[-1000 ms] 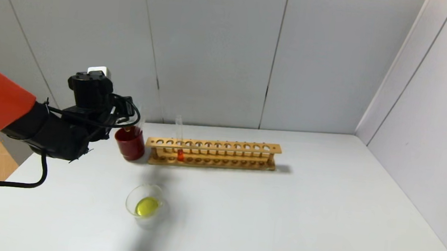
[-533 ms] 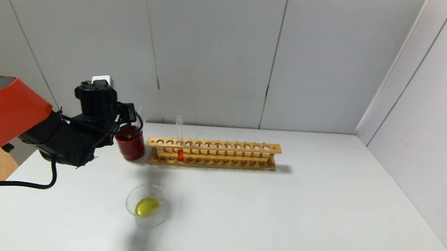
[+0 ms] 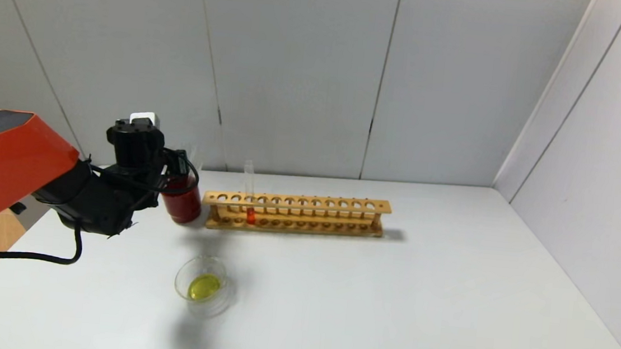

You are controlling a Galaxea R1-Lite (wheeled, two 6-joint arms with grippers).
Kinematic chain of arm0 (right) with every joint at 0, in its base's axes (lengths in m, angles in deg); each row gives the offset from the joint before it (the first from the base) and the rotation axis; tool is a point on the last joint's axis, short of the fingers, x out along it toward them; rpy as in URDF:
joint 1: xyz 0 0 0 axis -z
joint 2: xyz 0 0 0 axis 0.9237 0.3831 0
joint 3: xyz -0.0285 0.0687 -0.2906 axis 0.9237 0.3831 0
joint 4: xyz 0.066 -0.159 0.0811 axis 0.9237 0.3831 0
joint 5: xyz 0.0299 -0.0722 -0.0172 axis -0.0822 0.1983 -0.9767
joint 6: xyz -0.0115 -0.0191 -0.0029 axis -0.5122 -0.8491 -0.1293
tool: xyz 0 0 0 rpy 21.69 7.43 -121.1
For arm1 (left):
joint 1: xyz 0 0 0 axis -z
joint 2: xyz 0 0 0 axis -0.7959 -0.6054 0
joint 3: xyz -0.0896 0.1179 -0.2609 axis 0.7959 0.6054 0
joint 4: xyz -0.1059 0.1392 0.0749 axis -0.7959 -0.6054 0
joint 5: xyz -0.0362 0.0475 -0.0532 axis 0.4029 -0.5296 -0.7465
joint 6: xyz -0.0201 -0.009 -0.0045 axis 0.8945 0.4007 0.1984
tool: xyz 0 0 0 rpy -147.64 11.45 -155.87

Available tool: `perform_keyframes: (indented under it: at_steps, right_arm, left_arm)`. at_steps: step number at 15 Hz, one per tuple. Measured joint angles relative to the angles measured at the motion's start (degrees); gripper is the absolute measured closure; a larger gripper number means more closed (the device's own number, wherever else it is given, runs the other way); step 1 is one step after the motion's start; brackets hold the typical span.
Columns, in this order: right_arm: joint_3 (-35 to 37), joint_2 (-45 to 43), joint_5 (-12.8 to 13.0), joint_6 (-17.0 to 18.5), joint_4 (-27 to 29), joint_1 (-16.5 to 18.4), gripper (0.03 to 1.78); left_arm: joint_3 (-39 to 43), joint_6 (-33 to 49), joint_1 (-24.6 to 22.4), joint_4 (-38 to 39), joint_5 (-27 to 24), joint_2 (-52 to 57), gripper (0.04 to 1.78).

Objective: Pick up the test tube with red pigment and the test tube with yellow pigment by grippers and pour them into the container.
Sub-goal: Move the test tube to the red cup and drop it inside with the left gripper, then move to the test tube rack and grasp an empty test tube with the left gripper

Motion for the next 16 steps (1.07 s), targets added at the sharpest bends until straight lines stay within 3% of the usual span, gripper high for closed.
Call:
perform_keyframes:
  at_steps: [4,7,9,12,16]
  right_arm:
    - [0.0,0.0,0.0,0.0,0.0,0.0,0.06]
    - [0.0,0.0,0.0,0.0,0.0,0.0,0.06]
    - [0.0,0.0,0.0,0.0,0.0,0.0,0.06]
    - [0.0,0.0,0.0,0.0,0.0,0.0,0.06]
    - [0.0,0.0,0.0,0.0,0.0,0.0,0.06]
  left_arm:
    - [0.2,-0.3,0.0,-0.3,0.0,0.8,0.52]
    - [0.7,-2.1,0.2,-1.5,-0.1,3.0,0.19]
    - [1.5,-5.0,0.7,-3.4,-0.1,5.6,0.08]
    - [3.0,-6.5,3.4,-10.9,-0.3,11.8,0.07]
    - [4.9,-2.5,12.4,-27.9,0.3,20.8,0.07]
